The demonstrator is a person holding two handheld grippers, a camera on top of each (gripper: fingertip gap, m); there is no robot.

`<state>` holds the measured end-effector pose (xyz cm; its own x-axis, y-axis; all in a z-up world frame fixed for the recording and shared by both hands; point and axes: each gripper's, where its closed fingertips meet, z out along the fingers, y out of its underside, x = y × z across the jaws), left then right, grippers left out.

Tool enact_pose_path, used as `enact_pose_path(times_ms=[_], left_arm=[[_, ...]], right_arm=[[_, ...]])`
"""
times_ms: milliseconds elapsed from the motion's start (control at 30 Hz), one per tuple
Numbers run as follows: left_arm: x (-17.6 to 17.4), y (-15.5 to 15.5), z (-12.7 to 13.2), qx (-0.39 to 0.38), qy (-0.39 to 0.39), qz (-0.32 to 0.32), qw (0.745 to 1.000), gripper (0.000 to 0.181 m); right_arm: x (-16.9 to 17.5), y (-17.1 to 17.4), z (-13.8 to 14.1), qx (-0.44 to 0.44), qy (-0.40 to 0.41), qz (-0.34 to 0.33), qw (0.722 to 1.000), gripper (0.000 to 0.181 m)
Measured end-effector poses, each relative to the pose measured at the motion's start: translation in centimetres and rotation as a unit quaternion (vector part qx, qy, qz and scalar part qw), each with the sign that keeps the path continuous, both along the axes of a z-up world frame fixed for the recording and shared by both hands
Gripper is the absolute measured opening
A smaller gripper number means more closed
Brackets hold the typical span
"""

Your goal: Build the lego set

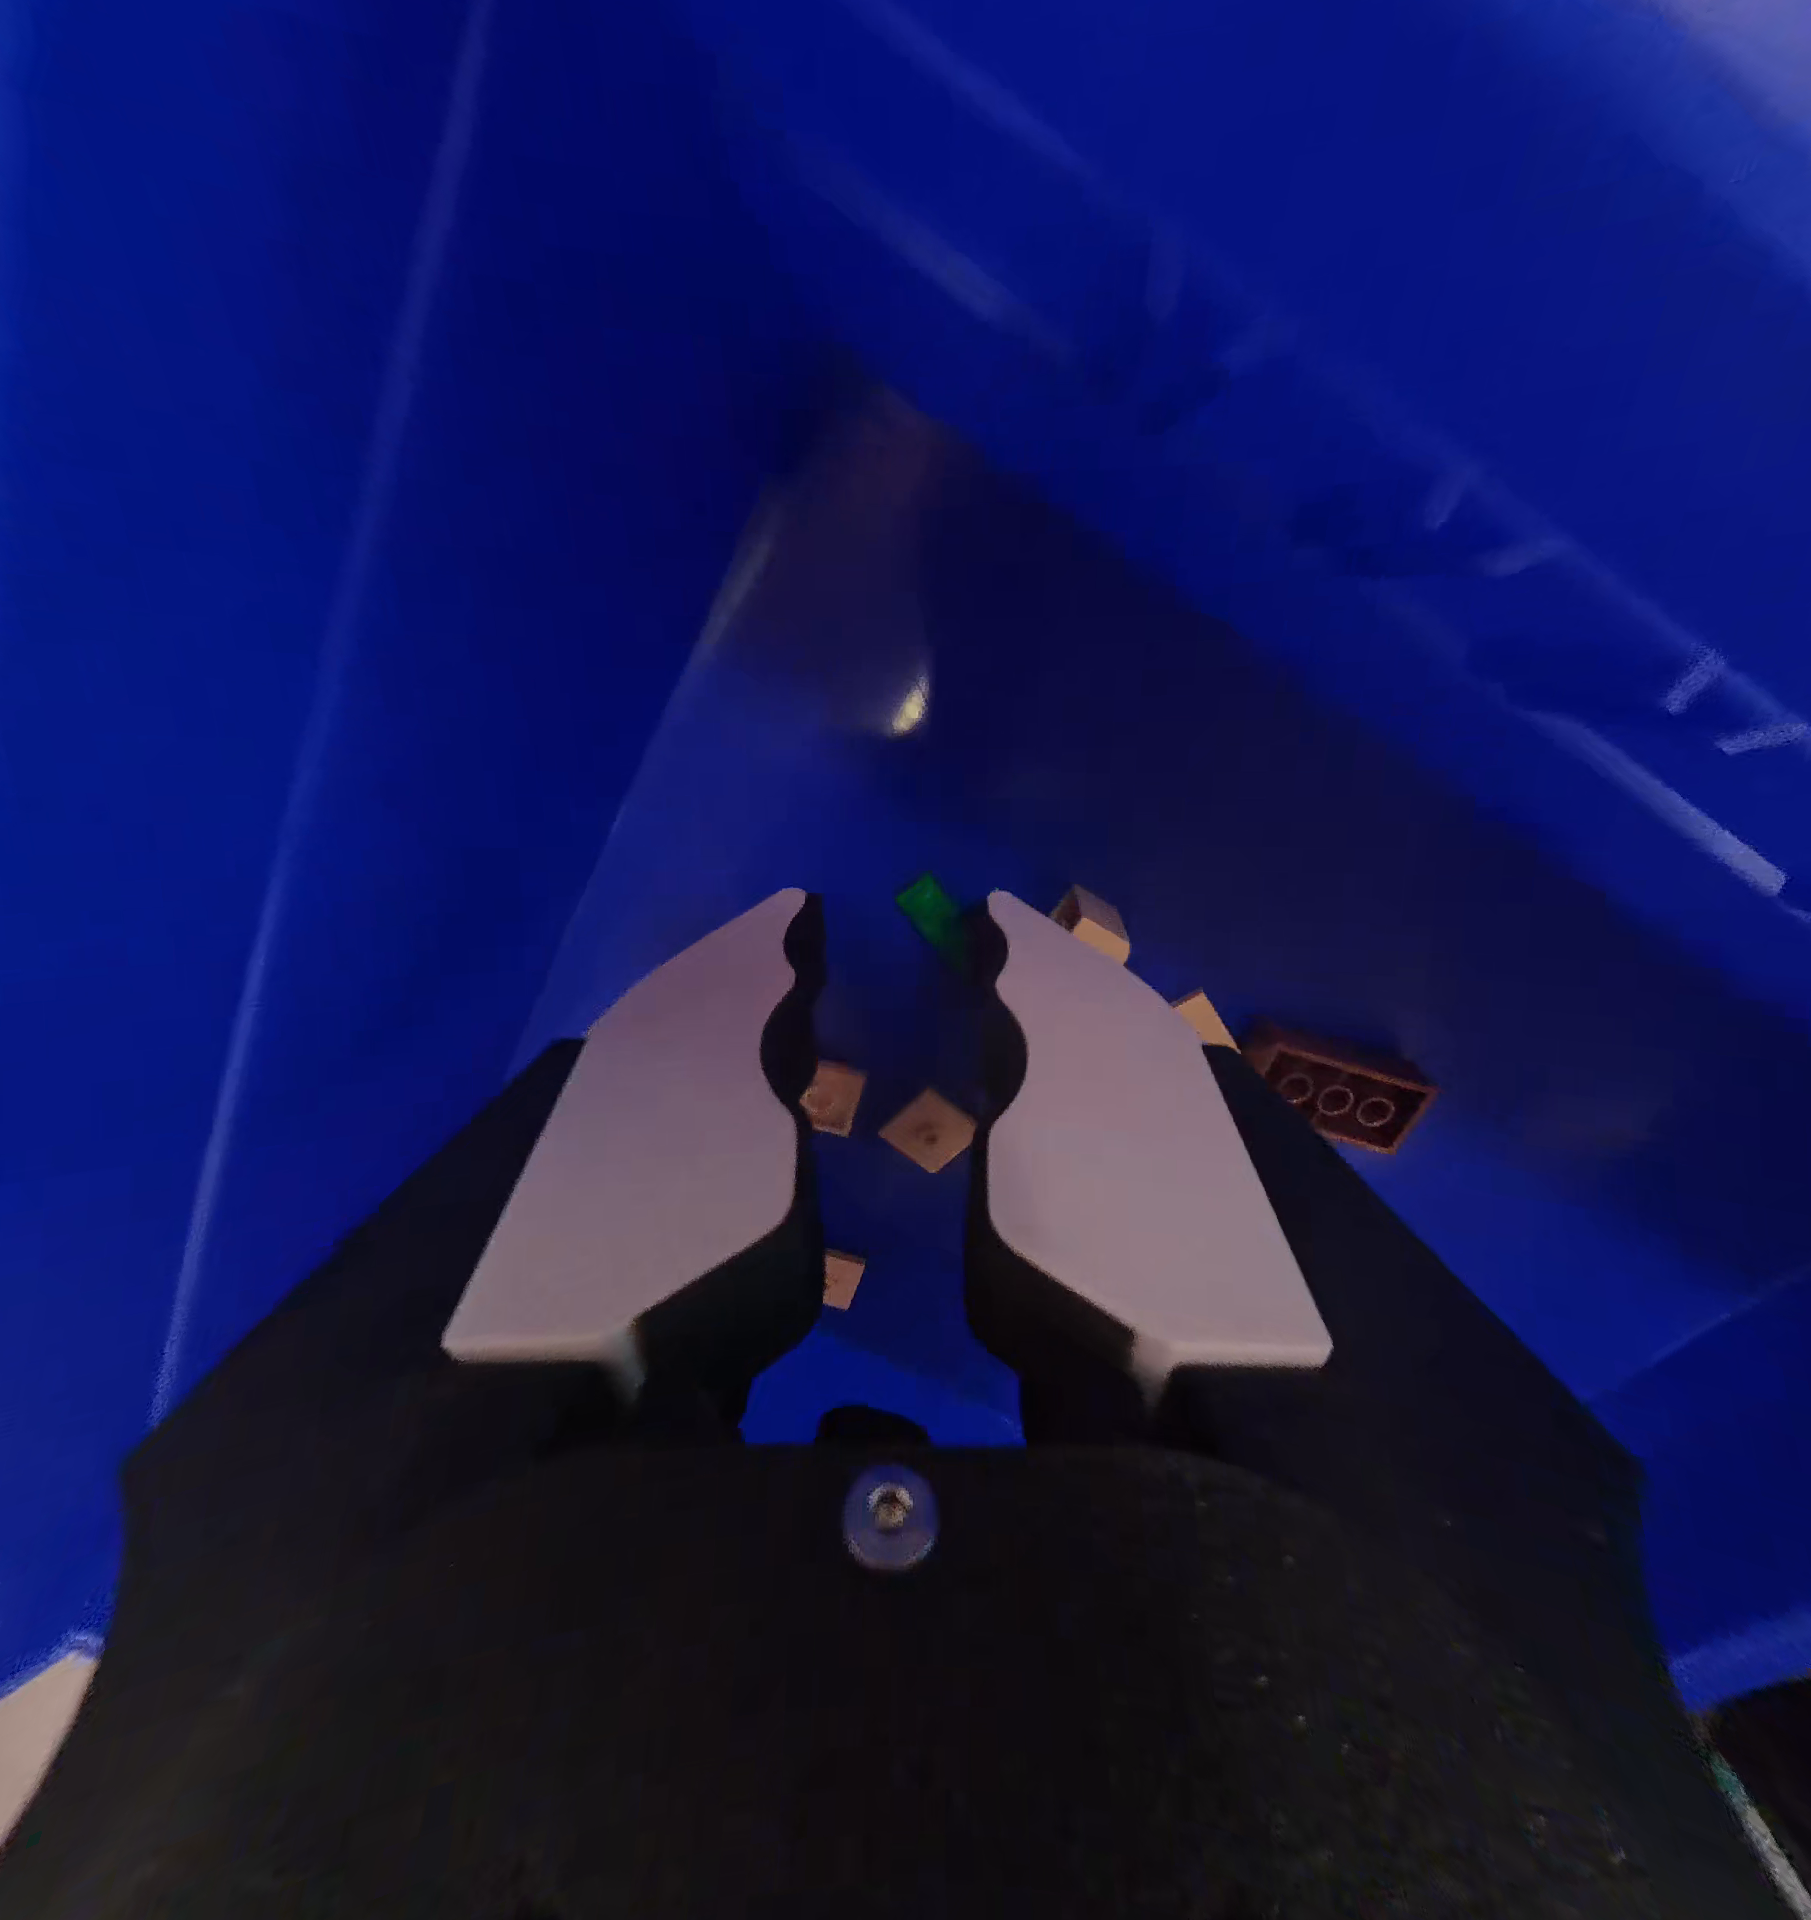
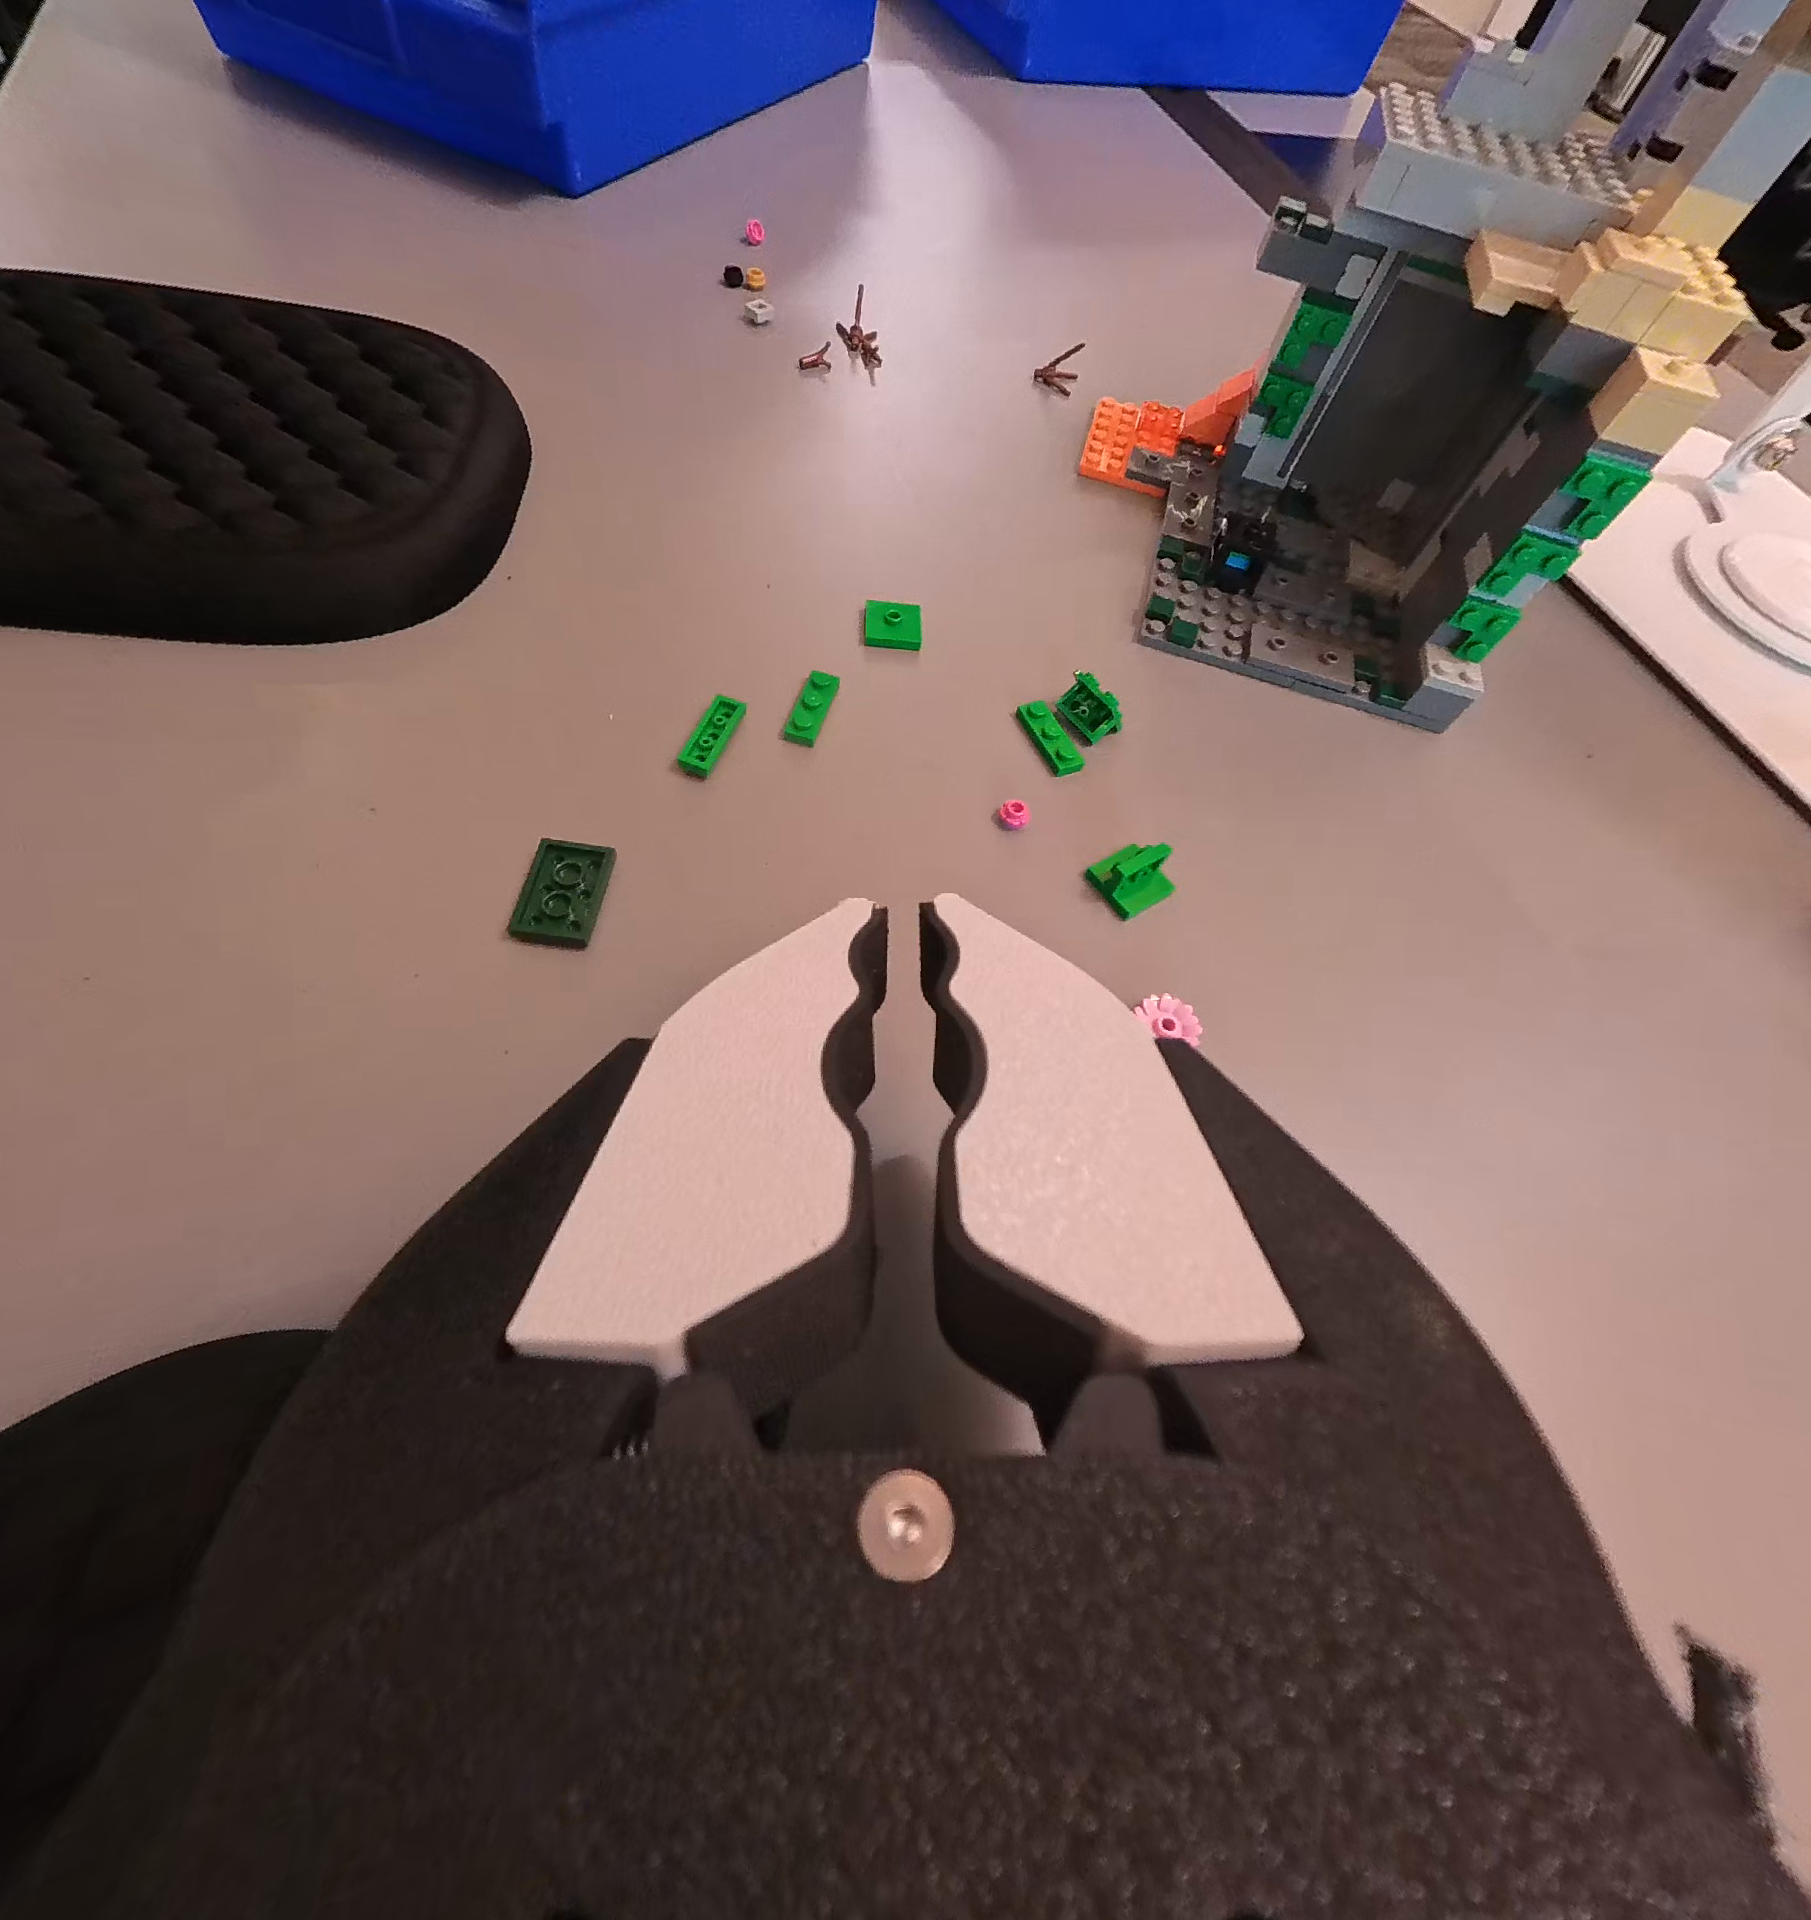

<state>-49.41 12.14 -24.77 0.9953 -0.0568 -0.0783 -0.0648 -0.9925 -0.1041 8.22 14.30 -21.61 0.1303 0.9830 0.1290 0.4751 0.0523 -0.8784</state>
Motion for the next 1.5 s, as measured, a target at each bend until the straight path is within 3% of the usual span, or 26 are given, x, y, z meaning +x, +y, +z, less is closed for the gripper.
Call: enact_pose_path(times_ms=[433, 567, 633, 800, 867, 967, 1100, 1200, 1267, 1367, 1500], left_arm=[[0.4, -0.3, -0.6, -0.016, -0.037, 0.048, 0.998, 0.030], [0.1, -0.2, -0.6, 0.002, -0.048, 0.078, 0.996, 0.022], [0.2, -0.2, -0.6, 0.012, -0.055, 0.083, 0.995, 0.009], [1.2, -0.8, -0.5, 0.002, -0.057, 0.058, 0.997, 0.009], [1.5, -0.4, 0.5, 0.021, -0.039, 0.043, 0.998, 0.008], [2.8, 1.5, 5.1, 0.087, 0.016, -0.003, 0.996, 0.008], [10.3, 4.3, 12.8, 0.180, 0.059, -0.117, 0.975, 0.007], [20.2, 5.3, 15.7, 0.218, 0.049, -0.240, 0.945, 0.007], [27.9, 4.8, 15.4, 0.221, 0.017, -0.330, 0.918, 0.007], [38.1, 2.8, 12.6, 0.196, -0.034, -0.449, 0.871, 0.007], [47.1, -0.2, 7.4, 0.145, -0.105, -0.546, 0.819, 0.007]], right_arm=[[0.1, 0.0, -0.1, 0.000, -0.002, 0.001, 1.000, 0.006], [0.1, -0.1, -0.1, 0.003, -0.004, 0.002, 1.000, 0.005], [0.1, -0.2, -0.1, 0.005, -0.006, 0.004, 1.000, 0.005], [0.1, -0.4, 0.3, 0.015, -0.005, 0.007, 1.000, 0.005], [0.2, -0.4, 0.6, 0.018, 0.000, 0.005, 1.000, 0.005], [0.4, 0.0, 1.0, 0.025, 0.007, -0.005, 1.000, 0.005], [0.7, 0.8, 1.3, 0.032, 0.006, -0.024, 0.999, 0.005], [0.8, 0.6, 1.4, 0.032, 0.006, -0.022, 0.999, 0.006], [0.8, 0.4, 1.4, 0.033, 0.005, -0.017, 0.999, 0.006], [0.8, -0.1, 1.4, 0.029, 0.001, -0.007, 1.000, 0.007], [0.7, -0.6, 1.4, 0.032, -0.002, 0.005, 0.999, 0.007]])
